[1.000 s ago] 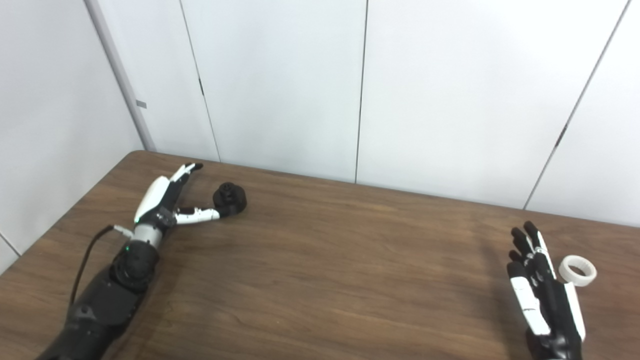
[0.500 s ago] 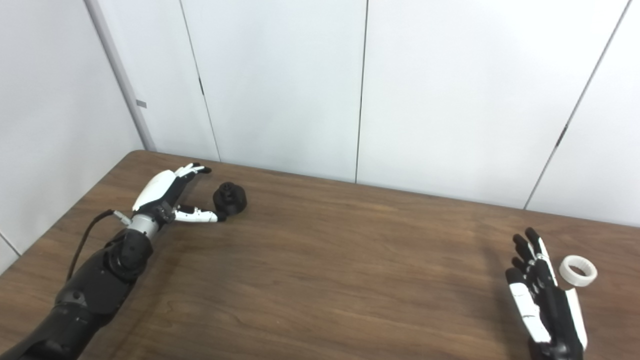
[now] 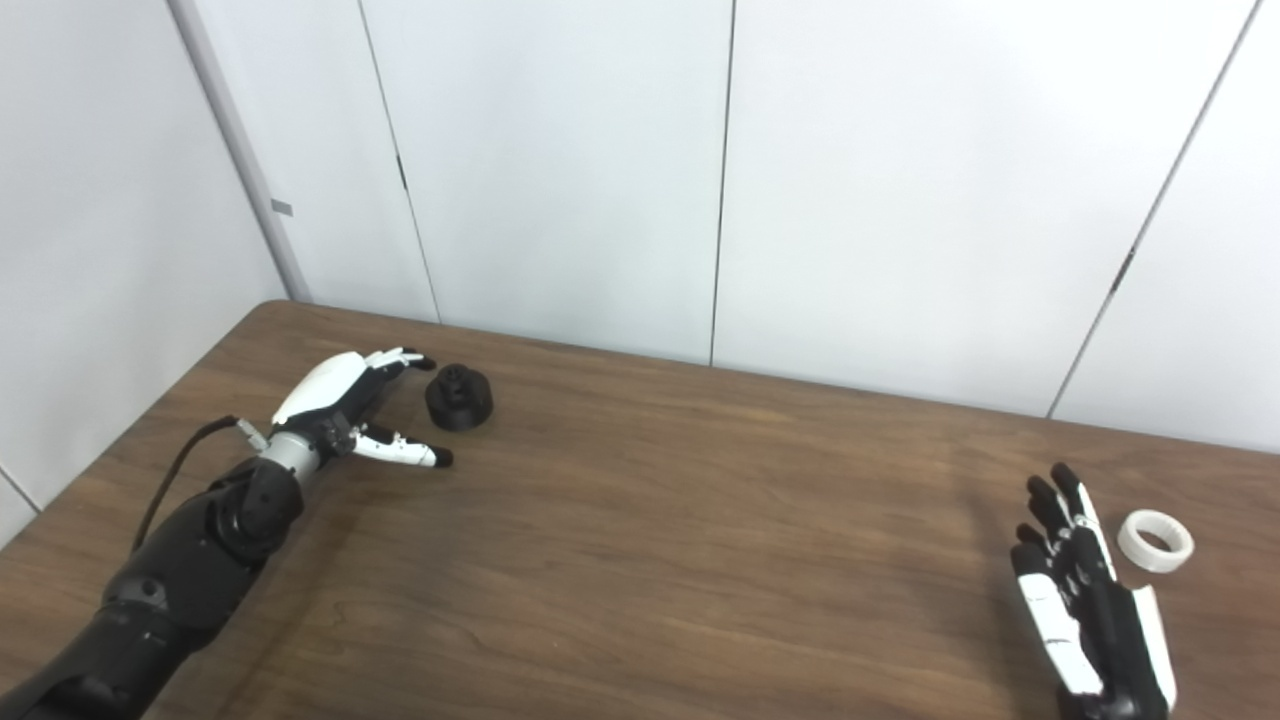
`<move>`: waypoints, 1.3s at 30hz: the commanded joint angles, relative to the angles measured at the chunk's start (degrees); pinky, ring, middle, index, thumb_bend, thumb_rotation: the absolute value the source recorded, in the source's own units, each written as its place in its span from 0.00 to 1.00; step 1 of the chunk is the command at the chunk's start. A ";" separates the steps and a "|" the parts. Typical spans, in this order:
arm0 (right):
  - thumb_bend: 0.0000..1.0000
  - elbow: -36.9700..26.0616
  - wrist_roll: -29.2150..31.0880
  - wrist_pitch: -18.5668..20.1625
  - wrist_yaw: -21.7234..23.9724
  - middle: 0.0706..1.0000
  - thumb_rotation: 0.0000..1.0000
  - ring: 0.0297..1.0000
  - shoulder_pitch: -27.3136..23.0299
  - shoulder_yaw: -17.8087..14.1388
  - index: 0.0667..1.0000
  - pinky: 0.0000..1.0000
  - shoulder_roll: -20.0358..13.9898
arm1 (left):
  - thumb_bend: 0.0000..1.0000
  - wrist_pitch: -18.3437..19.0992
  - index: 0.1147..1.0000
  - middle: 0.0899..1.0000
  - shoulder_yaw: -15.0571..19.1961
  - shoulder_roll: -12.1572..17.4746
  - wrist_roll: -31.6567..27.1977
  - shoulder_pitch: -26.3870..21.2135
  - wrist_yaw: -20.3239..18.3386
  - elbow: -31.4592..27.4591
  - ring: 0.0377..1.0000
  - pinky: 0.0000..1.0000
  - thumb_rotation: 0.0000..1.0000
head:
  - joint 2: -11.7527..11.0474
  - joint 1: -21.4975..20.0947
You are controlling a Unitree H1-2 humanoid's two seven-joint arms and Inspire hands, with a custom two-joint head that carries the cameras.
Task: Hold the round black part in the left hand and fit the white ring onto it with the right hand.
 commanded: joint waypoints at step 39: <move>0.43 -5.42 1.49 2.89 0.14 0.94 0.73 0.96 5.46 0.56 0.97 0.92 1.31 | 1.00 -4.59 0.77 0.94 -3.25 0.69 0.19 -10.41 1.47 12.68 0.99 1.00 0.40 | 0.56 -1.18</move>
